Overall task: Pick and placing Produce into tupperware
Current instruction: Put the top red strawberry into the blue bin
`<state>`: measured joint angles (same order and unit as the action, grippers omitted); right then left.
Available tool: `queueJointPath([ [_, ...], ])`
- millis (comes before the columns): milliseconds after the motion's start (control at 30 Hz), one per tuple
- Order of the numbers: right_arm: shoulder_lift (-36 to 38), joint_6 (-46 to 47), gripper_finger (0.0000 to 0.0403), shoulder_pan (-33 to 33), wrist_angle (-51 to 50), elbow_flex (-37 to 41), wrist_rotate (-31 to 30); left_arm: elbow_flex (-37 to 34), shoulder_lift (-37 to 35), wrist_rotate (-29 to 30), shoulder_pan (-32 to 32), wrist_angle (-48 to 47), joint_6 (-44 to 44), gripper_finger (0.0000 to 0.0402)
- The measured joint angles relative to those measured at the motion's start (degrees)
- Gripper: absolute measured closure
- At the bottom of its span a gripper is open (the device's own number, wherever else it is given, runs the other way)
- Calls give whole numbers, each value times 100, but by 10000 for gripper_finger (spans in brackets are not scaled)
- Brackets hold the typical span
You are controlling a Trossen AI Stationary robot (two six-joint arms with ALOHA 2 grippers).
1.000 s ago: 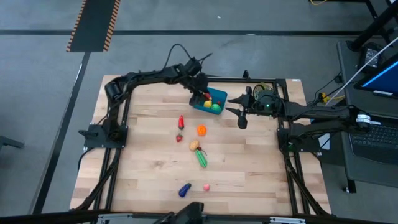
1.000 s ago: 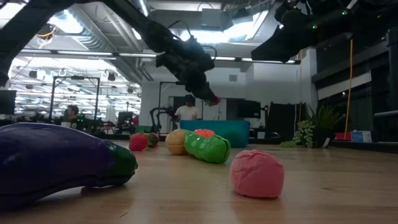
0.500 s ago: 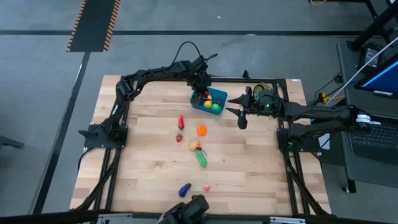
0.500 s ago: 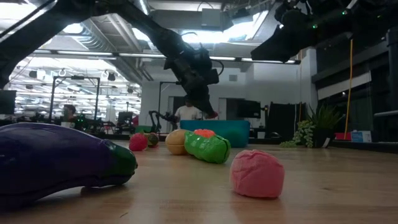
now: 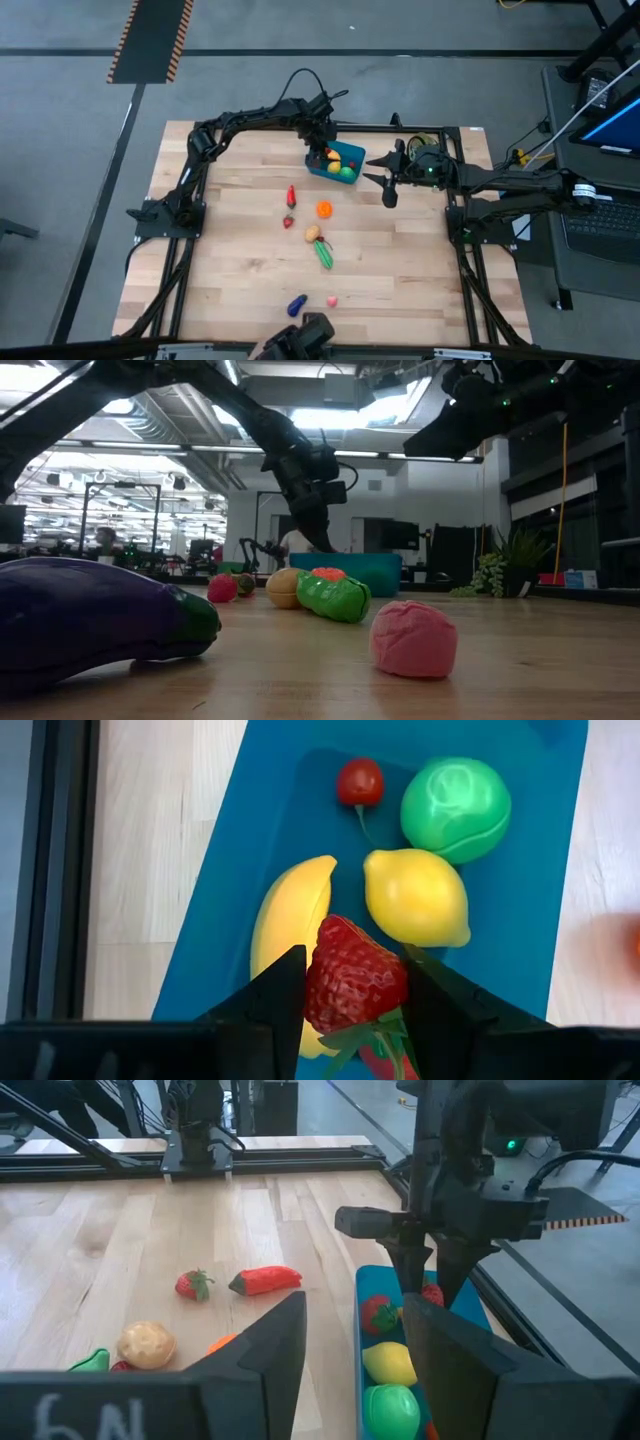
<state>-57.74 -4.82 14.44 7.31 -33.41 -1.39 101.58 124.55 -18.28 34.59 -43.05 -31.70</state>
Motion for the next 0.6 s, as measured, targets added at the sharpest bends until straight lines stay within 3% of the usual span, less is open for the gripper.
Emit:
queueJointPath([
  [600, 0, 4, 232, -4, -29, -1, 7, -205, 0, 127, -17, 25, 125, 248],
])
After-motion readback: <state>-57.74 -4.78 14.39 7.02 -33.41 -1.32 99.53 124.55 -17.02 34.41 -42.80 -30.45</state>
